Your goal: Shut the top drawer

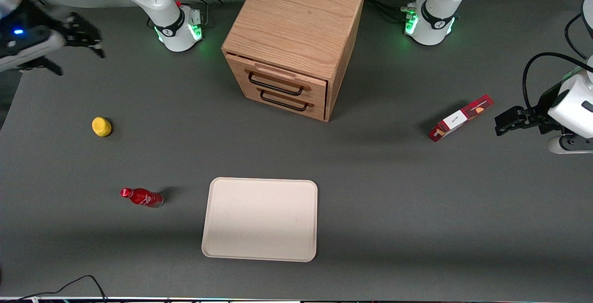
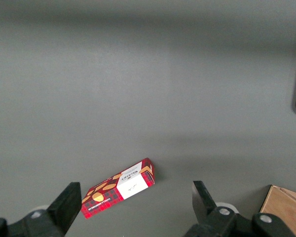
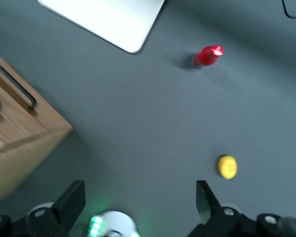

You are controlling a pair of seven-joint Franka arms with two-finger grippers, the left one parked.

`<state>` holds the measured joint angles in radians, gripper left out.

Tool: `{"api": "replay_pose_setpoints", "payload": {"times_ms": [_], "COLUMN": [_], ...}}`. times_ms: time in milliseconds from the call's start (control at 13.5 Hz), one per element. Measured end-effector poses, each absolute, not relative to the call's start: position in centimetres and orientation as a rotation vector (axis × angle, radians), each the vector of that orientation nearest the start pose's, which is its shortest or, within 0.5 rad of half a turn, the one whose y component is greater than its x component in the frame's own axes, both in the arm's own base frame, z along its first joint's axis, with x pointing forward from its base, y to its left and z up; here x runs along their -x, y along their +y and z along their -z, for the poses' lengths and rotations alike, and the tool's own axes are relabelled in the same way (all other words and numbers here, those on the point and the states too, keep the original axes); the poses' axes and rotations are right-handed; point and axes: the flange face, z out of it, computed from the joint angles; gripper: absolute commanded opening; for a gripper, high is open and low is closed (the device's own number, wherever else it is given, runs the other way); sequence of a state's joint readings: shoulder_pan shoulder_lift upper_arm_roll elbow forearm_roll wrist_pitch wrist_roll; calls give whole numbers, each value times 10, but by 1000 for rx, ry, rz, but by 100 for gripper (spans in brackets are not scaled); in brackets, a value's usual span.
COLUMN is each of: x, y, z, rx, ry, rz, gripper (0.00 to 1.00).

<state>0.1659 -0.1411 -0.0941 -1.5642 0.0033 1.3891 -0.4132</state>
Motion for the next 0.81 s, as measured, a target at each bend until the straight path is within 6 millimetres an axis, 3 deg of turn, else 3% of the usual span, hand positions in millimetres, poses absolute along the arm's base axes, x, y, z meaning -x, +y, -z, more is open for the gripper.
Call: {"api": "replay_pose_setpoints", "payload": {"times_ms": [148, 222, 369, 517, 665, 812], "x": [-490, -490, -491, -493, -497, -499], "y": [-9, -13, 3, 33, 42, 32], "z": [-682, -681, -679, -671, -654, -645], "rx": [2990, 3007, 3080, 3119, 3128, 3127], "ry": [-845, -778, -438, -172, -91, -58], "rz": [-52, -57, -65, -71, -116, -144], "gripper": [100, 100, 100, 100, 100, 100]}}
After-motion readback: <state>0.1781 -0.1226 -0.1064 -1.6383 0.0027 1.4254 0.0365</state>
